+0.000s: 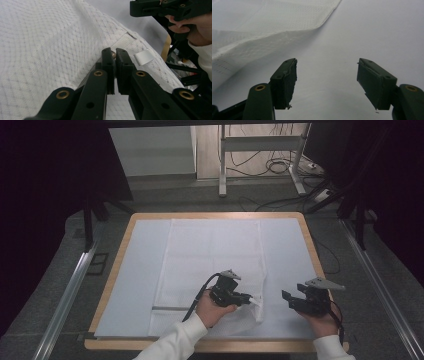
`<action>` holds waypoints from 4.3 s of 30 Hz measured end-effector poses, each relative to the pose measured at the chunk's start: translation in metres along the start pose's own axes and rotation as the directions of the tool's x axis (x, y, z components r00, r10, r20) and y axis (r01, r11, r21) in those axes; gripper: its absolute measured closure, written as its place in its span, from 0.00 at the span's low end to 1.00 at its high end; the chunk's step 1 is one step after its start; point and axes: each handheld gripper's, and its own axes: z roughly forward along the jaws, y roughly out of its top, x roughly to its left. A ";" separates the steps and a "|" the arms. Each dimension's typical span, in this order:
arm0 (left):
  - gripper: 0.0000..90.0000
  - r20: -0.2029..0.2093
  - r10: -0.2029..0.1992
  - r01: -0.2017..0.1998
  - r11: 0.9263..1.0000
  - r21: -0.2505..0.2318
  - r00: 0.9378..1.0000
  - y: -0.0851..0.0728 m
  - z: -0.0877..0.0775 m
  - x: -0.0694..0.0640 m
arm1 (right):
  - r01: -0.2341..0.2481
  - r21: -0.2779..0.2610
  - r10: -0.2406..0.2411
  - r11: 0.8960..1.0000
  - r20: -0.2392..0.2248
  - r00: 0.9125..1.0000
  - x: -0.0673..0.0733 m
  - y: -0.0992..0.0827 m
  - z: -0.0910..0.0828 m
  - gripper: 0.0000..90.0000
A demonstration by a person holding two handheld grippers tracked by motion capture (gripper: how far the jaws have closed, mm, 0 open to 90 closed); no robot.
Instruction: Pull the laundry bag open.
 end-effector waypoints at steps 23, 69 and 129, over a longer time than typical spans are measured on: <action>0.96 0.004 0.006 -0.006 1.000 0.009 1.000 -0.003 0.008 -0.004 | -0.238 0.133 0.265 0.962 -0.258 0.929 0.018 0.021 0.018 0.28; 0.96 0.000 0.024 -0.024 1.000 0.016 1.000 -0.004 0.017 -0.010 | -0.304 0.279 0.378 0.911 -0.267 0.886 0.036 0.025 0.055 0.46; 0.96 0.023 -0.013 0.012 0.999 0.046 1.000 -0.015 0.025 0.007 | -0.167 0.324 0.280 0.931 -0.344 0.896 0.048 0.025 0.058 0.97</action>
